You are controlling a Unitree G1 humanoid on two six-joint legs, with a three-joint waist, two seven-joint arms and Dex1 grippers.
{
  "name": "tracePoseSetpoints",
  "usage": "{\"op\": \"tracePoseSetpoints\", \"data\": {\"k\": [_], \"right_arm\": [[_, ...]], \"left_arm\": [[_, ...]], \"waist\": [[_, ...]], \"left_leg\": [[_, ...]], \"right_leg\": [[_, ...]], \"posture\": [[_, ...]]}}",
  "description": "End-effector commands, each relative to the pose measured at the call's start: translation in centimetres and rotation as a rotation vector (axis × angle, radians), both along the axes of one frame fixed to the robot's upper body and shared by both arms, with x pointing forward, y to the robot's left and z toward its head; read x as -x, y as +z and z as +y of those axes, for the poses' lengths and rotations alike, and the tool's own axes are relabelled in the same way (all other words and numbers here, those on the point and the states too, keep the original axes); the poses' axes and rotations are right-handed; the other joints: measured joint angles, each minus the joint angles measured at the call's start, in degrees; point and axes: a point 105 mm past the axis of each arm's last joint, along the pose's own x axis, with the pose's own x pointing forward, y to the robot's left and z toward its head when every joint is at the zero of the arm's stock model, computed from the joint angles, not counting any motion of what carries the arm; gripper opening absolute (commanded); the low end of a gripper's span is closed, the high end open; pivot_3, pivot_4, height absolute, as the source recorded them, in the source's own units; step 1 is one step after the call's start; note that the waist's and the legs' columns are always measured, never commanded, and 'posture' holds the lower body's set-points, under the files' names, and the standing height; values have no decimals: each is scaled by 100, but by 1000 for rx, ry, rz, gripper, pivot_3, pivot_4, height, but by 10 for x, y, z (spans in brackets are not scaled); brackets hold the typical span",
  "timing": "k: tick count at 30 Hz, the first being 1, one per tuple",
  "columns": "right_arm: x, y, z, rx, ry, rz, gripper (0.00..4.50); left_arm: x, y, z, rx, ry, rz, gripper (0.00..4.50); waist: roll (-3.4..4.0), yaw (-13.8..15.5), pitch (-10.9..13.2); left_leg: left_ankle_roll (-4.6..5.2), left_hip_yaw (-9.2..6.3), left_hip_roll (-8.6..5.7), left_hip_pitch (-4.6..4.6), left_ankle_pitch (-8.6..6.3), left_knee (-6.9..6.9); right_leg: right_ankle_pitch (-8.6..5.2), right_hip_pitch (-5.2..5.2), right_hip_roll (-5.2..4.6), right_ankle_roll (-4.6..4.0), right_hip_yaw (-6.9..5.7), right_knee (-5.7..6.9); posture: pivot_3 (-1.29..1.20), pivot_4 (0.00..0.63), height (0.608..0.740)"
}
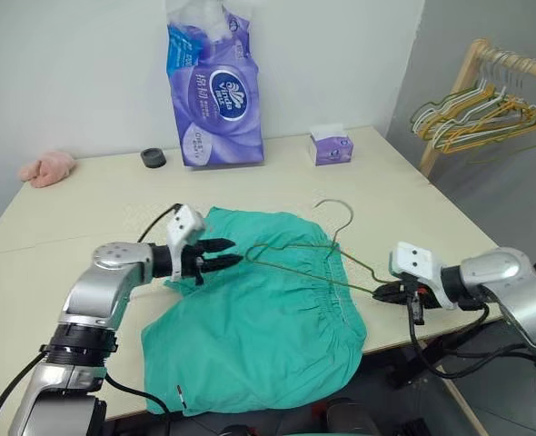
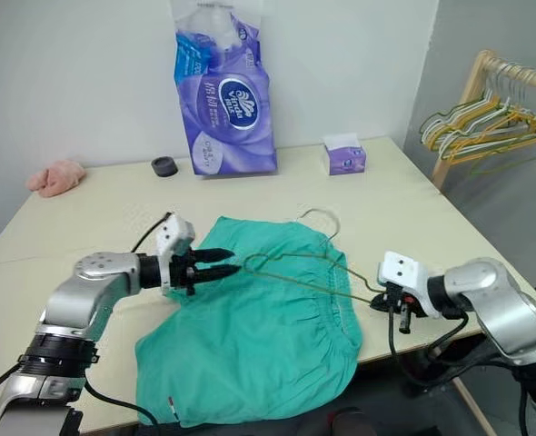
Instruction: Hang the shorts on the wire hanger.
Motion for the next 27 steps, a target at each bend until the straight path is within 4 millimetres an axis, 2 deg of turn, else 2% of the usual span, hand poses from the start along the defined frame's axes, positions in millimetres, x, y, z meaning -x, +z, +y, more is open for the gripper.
{"op": "tracePoseSetpoints", "data": {"k": [1,6,9,14,22,27], "right_arm": [[5,8,-16,-64,-148,22,0],[22,-2,-34,-84,-266,97,0],[44,-19,-53,-91,-385,199,0],[59,-31,-65,-64,-427,251,0],[57,-35,-71,-113,-493,290,0],[49,-37,-61,-161,-494,331,0]], "left_arm": [[2,14,17,29,14,8,2089],[13,5,24,-14,-28,56,2089],[27,0,10,-28,-132,99,2089],[29,-2,0,-53,-178,97,2089],[29,1,-12,-64,-223,82,2089],[29,2,-15,-65,-229,73,2089]], "waist": [[0,0,0],[1,14,0],[-1,35,0],[-3,36,1],[-6,23,3],[-8,18,5]], "left_leg": [[0,2,0,0,0,0],[-1,9,0,1,0,0],[-1,21,1,0,-1,-2],[-3,50,5,3,-2,2],[-3,61,9,6,-2,0],[-2,61,9,6,-2,0]], "right_leg": [[0,-1,0,1,1,0],[-1,1,0,2,2,0],[-2,1,1,3,1,-1],[-15,6,1,27,7,-1],[-18,8,2,31,11,-4],[-19,8,2,31,11,-4]], "posture": [[-229,0,740],[-237,0,740],[-244,0,740],[-252,0,740],[-257,0,740],[-256,0,740]]}}
